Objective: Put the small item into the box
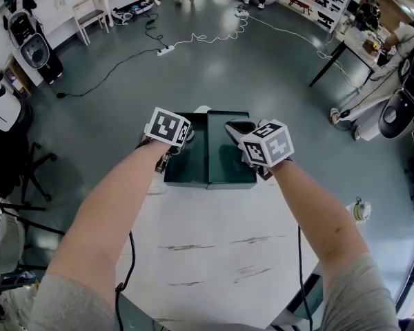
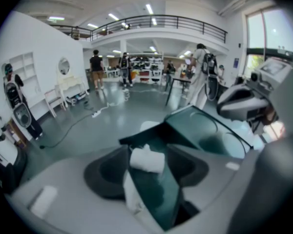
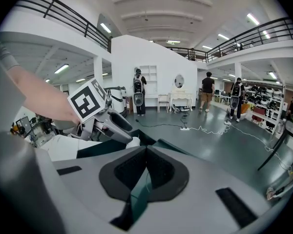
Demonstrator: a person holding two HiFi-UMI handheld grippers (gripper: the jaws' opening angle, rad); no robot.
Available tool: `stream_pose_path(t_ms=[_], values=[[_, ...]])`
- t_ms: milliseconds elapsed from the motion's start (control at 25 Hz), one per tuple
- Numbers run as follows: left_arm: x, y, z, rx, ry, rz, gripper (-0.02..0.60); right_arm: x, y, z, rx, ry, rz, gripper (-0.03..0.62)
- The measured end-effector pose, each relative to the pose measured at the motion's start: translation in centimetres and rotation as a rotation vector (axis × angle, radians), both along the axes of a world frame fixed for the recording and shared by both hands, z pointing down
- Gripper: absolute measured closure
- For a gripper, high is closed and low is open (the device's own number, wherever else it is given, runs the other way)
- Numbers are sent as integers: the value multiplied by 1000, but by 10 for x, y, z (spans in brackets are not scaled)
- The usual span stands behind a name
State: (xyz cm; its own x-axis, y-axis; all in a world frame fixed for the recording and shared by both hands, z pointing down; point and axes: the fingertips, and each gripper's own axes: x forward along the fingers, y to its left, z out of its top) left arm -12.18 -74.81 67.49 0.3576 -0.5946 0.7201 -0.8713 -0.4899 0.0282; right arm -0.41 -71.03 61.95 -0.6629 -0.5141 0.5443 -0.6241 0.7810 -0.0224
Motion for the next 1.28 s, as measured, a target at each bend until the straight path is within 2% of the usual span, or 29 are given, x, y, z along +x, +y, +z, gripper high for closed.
stream_pose_path(t_ms=[200,440,840,1040,1160,1280], values=[[-1,2,-5,13,-5,1,331,0,2,-4,3,3,5,586],[2,10,-24,86,-11,45,349,2,8,-14,-1,-18,27,586],[-12,35,-81,158,-5,57,462,5,33,-46,23,62,44,586],[-26,53,-121,215,50,54,522,4,50,-71,30,74,69,586],[-36,65,-134,246,58,44,565,5,62,-83,32,77,93,586],[-44,78,-152,266,95,44,575,2,74,-98,40,80,113,586]])
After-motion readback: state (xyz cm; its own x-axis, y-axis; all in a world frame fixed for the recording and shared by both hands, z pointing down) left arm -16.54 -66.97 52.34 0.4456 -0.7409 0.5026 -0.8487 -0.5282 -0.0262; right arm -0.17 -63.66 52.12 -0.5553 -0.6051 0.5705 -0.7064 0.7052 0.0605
